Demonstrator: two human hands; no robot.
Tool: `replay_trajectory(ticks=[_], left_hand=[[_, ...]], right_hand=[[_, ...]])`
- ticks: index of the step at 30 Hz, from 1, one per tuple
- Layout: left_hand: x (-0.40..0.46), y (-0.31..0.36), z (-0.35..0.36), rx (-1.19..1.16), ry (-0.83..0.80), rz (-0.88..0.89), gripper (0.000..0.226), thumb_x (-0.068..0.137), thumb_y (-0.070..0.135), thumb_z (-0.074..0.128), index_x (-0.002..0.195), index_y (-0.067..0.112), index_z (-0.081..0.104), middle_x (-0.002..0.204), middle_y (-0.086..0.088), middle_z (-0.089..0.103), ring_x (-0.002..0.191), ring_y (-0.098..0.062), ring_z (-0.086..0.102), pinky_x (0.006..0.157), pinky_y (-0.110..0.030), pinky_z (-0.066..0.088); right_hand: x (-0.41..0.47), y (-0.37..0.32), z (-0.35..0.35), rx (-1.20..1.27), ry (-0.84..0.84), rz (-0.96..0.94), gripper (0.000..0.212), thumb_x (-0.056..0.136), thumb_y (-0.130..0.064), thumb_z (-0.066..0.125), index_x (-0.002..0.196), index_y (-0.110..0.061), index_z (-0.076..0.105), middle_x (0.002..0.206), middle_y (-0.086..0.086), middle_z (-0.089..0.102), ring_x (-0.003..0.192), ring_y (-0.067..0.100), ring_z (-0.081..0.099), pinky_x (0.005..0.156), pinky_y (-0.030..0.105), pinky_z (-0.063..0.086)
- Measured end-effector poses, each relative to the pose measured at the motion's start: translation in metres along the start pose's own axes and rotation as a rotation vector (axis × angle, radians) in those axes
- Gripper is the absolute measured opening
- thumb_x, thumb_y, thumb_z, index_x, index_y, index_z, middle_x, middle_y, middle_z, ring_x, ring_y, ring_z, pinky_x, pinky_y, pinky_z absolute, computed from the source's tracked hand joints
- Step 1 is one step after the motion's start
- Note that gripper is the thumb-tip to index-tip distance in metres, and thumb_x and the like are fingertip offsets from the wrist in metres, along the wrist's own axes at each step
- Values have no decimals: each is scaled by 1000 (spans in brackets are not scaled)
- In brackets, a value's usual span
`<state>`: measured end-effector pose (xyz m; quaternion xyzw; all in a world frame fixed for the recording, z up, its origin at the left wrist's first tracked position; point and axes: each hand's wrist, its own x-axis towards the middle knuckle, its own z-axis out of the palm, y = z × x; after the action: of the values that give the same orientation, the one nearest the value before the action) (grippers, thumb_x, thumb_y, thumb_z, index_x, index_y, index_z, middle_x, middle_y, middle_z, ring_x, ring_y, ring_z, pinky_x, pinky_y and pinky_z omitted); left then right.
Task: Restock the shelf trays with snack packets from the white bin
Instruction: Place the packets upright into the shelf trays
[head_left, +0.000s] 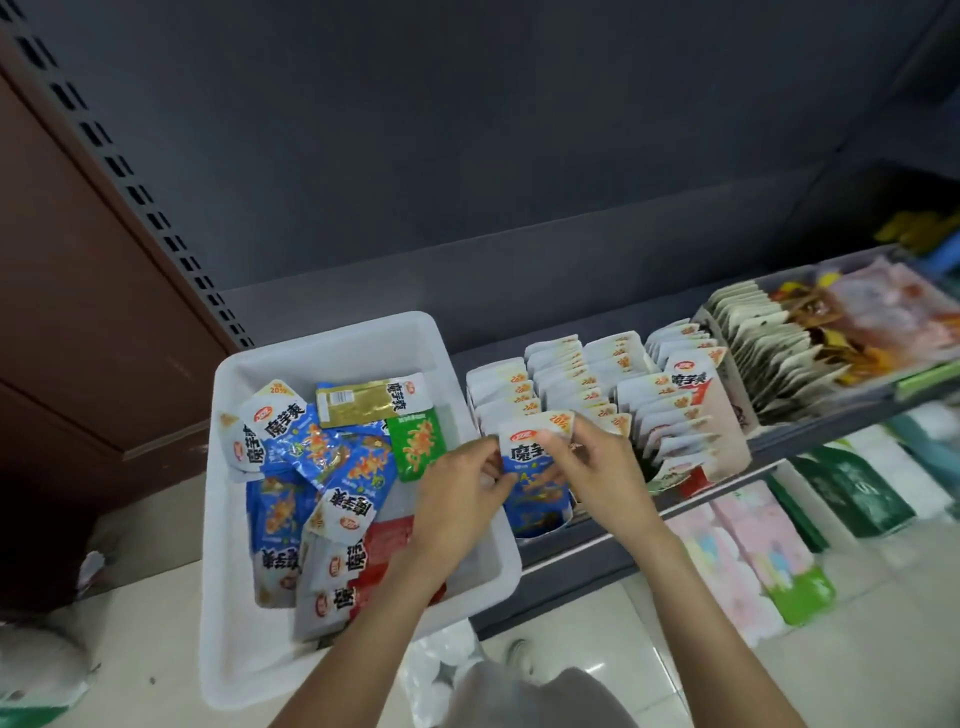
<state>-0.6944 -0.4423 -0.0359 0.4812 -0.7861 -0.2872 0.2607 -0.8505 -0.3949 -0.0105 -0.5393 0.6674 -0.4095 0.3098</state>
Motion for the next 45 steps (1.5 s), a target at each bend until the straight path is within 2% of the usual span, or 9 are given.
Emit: replay_trajectory(ticks=[7, 12, 18, 24, 29, 34, 39, 42, 45], left_hand=[[0, -7, -7, 125, 81, -9, 18, 83, 22, 70, 100, 21, 65, 86, 10, 70, 75, 1, 59, 56, -8, 39], [5, -8, 1, 257, 65, -18, 19, 86, 31, 65, 104, 23, 62, 86, 5, 68, 78, -11, 64, 59, -25, 50], [3, -13, -9, 132, 184, 17, 21, 85, 25, 67, 106, 25, 63, 96, 10, 65, 71, -2, 56, 58, -18, 49], [-31, -64, -52, 166, 417, 12, 19, 87, 31, 55, 99, 20, 65, 90, 11, 66, 75, 1, 56, 62, -11, 44], [-43, -123, -68, 277, 168, -351, 44, 85, 36, 65, 123, 17, 54, 114, -4, 61, 106, -24, 55, 87, -40, 49], [-33, -140, -58, 572, -183, -493, 81, 82, 54, 61, 141, 13, 25, 134, -7, 35, 127, -25, 35, 106, -36, 34], [-30, -144, -53, 609, -217, -512, 87, 81, 46, 66, 145, 12, 17, 135, -10, 30, 126, -28, 38, 105, -38, 34], [-31, -143, -57, 611, -173, -474, 79, 81, 38, 69, 142, 15, 24, 130, -9, 38, 122, -25, 42, 102, -34, 37], [-36, -136, -75, 281, 39, -417, 55, 80, 10, 69, 129, 19, 47, 109, -1, 56, 96, -12, 57, 87, -28, 47]], right_hand=[[4, 20, 17, -250, -5, -9, 15, 94, -32, 55, 107, -25, 51, 76, -10, 67, 61, -1, 65, 60, 16, 52], [10, 18, 22, -522, 69, -110, 16, 96, -23, 53, 110, -16, 56, 84, 3, 68, 74, 19, 66, 61, 25, 46], [14, 12, 28, -709, 40, -113, 20, 94, -14, 53, 113, -10, 58, 90, 11, 67, 75, 29, 66, 56, 26, 37], [8, -21, 33, -578, 174, -354, 19, 83, -6, 67, 101, -11, 62, 102, 8, 61, 47, 20, 57, 45, 22, 38], [35, -40, 97, -605, -320, -464, 25, 92, -15, 54, 117, -19, 59, 117, 1, 58, 92, 22, 63, 73, 32, 50], [71, -26, 175, -819, -749, -559, 59, 88, 0, 53, 143, -15, 38, 149, 4, 34, 135, 25, 34, 105, 43, 38], [90, -16, 197, -986, -813, -596, 73, 89, -10, 60, 150, -15, 19, 158, 1, 17, 144, 19, 14, 113, 34, 22], [94, -14, 198, -1054, -764, -676, 66, 88, -23, 62, 145, -18, 30, 148, 4, 33, 136, 24, 26, 108, 36, 28], [95, -24, 185, -1011, -715, -680, 51, 87, -32, 61, 134, -20, 46, 127, 5, 48, 121, 25, 41, 94, 36, 37]])
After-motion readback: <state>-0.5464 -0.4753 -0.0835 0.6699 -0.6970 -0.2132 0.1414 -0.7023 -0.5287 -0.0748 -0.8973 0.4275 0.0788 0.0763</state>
